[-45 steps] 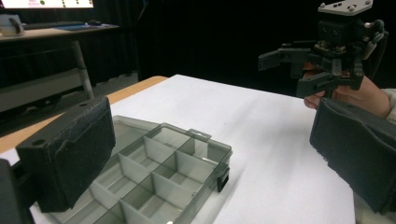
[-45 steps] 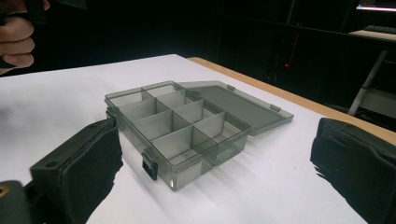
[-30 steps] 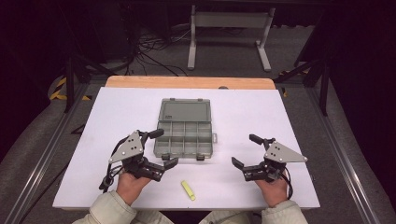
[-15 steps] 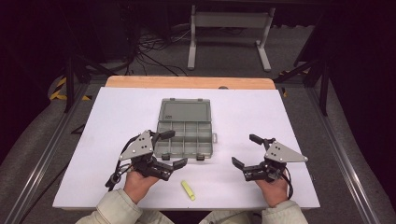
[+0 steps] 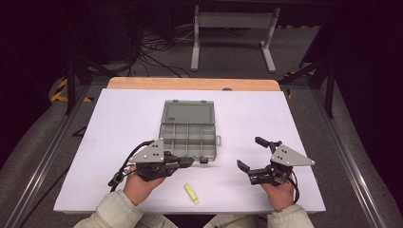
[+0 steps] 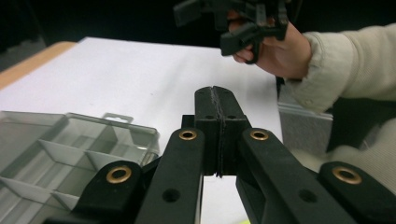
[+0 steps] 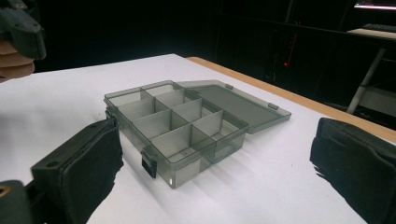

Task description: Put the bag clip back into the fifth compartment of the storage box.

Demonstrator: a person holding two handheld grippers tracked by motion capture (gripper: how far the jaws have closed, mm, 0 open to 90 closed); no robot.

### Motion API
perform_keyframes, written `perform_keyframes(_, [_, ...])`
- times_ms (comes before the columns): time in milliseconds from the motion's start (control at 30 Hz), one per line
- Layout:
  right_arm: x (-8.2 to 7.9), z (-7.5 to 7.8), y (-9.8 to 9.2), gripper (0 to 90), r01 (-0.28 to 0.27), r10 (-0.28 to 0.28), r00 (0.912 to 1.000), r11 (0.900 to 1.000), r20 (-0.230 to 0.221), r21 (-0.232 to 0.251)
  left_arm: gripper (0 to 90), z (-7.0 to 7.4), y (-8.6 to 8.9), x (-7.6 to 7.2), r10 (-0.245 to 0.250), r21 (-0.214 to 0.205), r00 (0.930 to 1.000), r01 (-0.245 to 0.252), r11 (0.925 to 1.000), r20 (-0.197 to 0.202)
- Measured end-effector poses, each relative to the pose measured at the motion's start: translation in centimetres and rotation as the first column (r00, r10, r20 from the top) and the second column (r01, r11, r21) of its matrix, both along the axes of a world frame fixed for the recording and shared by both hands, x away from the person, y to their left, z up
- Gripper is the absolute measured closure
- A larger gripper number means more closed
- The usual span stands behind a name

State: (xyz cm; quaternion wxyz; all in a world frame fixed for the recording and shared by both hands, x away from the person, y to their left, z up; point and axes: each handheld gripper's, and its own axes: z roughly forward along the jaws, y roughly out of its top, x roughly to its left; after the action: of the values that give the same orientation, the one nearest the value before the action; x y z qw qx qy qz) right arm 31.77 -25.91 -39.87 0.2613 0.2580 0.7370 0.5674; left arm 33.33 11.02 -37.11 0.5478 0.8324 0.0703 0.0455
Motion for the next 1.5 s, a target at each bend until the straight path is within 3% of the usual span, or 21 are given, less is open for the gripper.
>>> perform_keyframes(100, [0.0, 0.0, 0.0, 2.2, 0.0, 0.0, 1.0, 1.0, 0.0, -0.002, 90.0, 0.0, -0.3, 0.1, -0.009, 0.033, 0.9999, 0.009, 0.9994, -0.012])
perform_keyframes(167, [0.0, 0.0, 0.1, 2.2, 0.0, 0.0, 1.0, 1.0, 0.0, -0.004, 90.0, -0.3, -0.8, 0.3, -0.017, 0.082, 0.9992, 0.02, 0.9964, -0.035])
perform_keyframes(300, [0.0, 0.0, 0.0, 2.1, 0.001, -0.001, 1.0, 1.0, -0.002, -0.003, 90.0, -0.6, -1.7, 0.5, -0.061, 0.171, 0.9965, 0.07, 0.9828, -0.058])
perform_keyframes(367, [0.0, 0.0, -0.1, 2.2, 0.001, -0.001, 1.0, 1.0, -0.003, -0.003, 90.0, -0.7, -1.9, 0.4, -0.075, 0.181, 0.9953, 0.085, 0.9798, -0.062])
perform_keyframes(533, [-0.1, 0.0, -0.1, 2.3, 0.001, -0.001, 1.0, 1.0, -0.002, -0.004, 90.0, -1.1, -2.9, 0.0, -0.136, 0.266, 0.9859, 0.157, 0.951, -0.097])
perform_keyframes(600, [-0.1, 0.0, -0.1, 2.3, 0.001, -0.001, 1.0, 1.0, -0.001, -0.004, 90.0, -1.3, -3.2, -0.1, -0.148, 0.287, 0.9832, 0.173, 0.9421, -0.106])
perform_keyframes(633, [-0.1, 0.0, -0.1, 2.3, 0.001, -0.001, 1.0, 1.0, -0.001, -0.004, 90.0, -1.3, -3.2, -0.1, -0.148, 0.287, 0.9832, 0.173, 0.9421, -0.106])
perform_keyframes(833, [-0.1, 0.0, -0.1, 2.3, 0.001, -0.001, 1.0, 1.0, -0.001, -0.004, 90.0, -2.0, -3.8, -0.3, -0.188, 0.355, 0.9702, 0.231, 0.9057, -0.153])
perform_keyframes(867, [-0.1, 0.0, -0.1, 2.3, 0.001, -0.001, 1.0, 1.0, -0.001, -0.004, 90.0, -2.0, -3.8, -0.3, -0.188, 0.355, 0.9702, 0.231, 0.9057, -0.153])
perform_keyframes(900, [-0.1, 0.0, -0.1, 2.3, 0.001, -0.001, 1.0, 1.0, -0.001, -0.004, 90.0, -2.2, -3.9, -0.3, -0.193, 0.368, 0.9678, 0.241, 0.8981, -0.161])
perform_keyframes(933, [-0.1, 0.0, -0.1, 2.3, 0.002, -0.002, 1.0, 1.0, -0.001, -0.005, 90.0, -2.5, -4.0, -0.4, -0.204, 0.388, 0.9629, 0.259, 0.8845, -0.177])
perform_keyframes(1100, [-0.1, 0.1, -0.1, 2.3, 0.002, -0.002, 1.0, 1.0, -0.001, -0.002, 90.0, -3.0, -4.5, -0.5, -0.224, 0.424, 0.9535, 0.291, 0.8575, -0.202])
perform_keyframes(1233, [-0.1, 0.1, -0.1, 2.3, 0.001, -0.001, 1.0, 1.0, -0.002, -0.001, 90.0, -3.3, -4.5, -0.5, -0.22, 0.439, 0.9521, 0.294, 0.8491, -0.213])
perform_keyframes(1433, [-0.1, 0.0, -0.1, 2.3, -0.001, 0.001, 1.0, 1.0, -0.003, -0.003, 90.0, -4.1, -4.7, 0.3, -0.187, 0.448, 0.961, 0.261, 0.8552, -0.204])
perform_keyframes(1500, [0.0, 0.0, -0.1, 2.4, -0.001, 0.001, 1.0, 1.0, -0.005, -0.004, 90.0, -4.4, -4.8, 0.8, -0.165, 0.447, 0.9643, 0.243, 0.8606, -0.207])
